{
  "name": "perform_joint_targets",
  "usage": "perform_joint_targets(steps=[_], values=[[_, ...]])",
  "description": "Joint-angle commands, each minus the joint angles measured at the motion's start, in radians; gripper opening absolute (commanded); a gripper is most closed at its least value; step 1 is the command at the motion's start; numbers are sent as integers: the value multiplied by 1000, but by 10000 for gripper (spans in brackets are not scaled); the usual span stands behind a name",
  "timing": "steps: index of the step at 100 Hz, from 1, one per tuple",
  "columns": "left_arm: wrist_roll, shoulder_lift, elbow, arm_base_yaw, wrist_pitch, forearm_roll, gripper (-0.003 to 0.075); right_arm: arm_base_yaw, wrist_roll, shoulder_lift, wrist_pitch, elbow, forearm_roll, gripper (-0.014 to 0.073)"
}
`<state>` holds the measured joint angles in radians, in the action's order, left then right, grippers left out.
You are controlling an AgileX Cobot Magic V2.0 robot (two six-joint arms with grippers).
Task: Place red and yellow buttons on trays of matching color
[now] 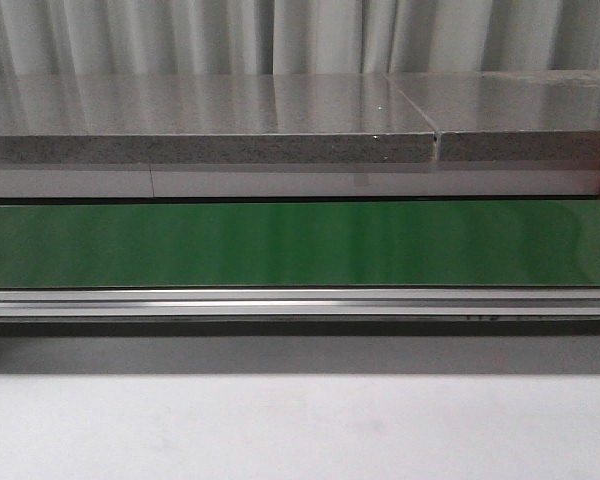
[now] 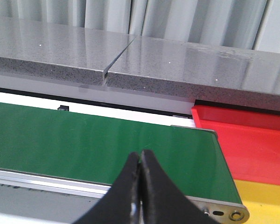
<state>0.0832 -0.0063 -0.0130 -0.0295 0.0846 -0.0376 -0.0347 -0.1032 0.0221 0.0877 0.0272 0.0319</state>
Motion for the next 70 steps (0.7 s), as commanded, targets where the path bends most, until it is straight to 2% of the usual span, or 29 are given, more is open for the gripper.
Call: perform_joint_targets(steps=[1, 11, 33, 52, 70], values=[[12, -31, -75, -7, -61, 25, -19, 3, -7, 9, -88, -15, -10, -66], [12, -13, -172, -7, 43, 27, -19, 3, -7, 9, -88, -15, -10, -66], [12, 141, -448, -7, 460, 19, -19, 3, -7, 9, -88, -15, -10, -66], [12, 313, -626, -7, 645, 2, -19, 3, -7, 9, -88, -15, -10, -66], [12, 443, -697, -7, 779, 9, -19, 3, -7, 9, -88, -15, -10, -66]])
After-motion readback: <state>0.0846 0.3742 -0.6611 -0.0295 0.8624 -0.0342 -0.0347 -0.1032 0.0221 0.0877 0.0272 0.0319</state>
